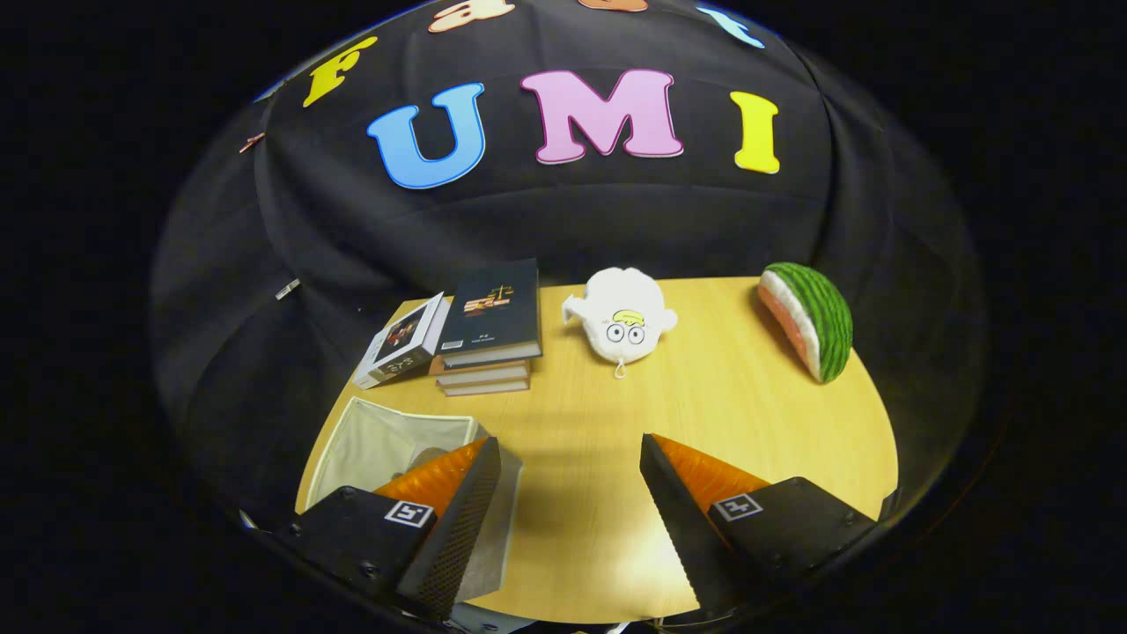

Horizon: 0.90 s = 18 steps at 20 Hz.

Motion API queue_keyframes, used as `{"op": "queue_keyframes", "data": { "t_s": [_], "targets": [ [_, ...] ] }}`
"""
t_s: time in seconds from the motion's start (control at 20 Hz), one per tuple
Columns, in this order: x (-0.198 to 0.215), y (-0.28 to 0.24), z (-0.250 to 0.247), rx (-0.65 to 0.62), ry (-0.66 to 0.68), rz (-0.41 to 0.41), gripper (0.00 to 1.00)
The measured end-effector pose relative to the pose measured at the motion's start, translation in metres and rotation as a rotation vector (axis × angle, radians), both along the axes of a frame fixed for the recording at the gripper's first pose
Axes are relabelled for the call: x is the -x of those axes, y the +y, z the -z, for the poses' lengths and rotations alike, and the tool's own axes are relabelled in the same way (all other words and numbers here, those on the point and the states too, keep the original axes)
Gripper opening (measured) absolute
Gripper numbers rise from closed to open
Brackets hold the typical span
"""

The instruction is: Open the storage box then place both shoes into the box .Put the left shoe in first, then the right shoe, with the right side of both shoes facing outward in a uniform manner.

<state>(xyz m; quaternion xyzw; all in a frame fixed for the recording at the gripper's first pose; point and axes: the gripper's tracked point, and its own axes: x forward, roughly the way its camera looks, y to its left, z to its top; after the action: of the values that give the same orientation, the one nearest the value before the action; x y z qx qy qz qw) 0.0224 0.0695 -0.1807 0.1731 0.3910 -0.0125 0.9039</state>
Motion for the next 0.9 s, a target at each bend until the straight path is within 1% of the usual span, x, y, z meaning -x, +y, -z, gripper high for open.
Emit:
{"op": "queue_keyframes", "data": {
  "t_s": [0.2,0.5,0.75,0.9],
  "targets": [
    [-0.008,-0.035,-0.031,0.098,-0.152,0.021,0.99],
    [-0.017,-0.08,-0.082,0.185,-0.37,0.043,0.98],
    [-0.019,-0.104,-0.105,0.248,-0.469,0.023,0.98],
    [-0.015,-0.118,-0.113,0.269,-0.509,0.027,0.98]
  ]
}}
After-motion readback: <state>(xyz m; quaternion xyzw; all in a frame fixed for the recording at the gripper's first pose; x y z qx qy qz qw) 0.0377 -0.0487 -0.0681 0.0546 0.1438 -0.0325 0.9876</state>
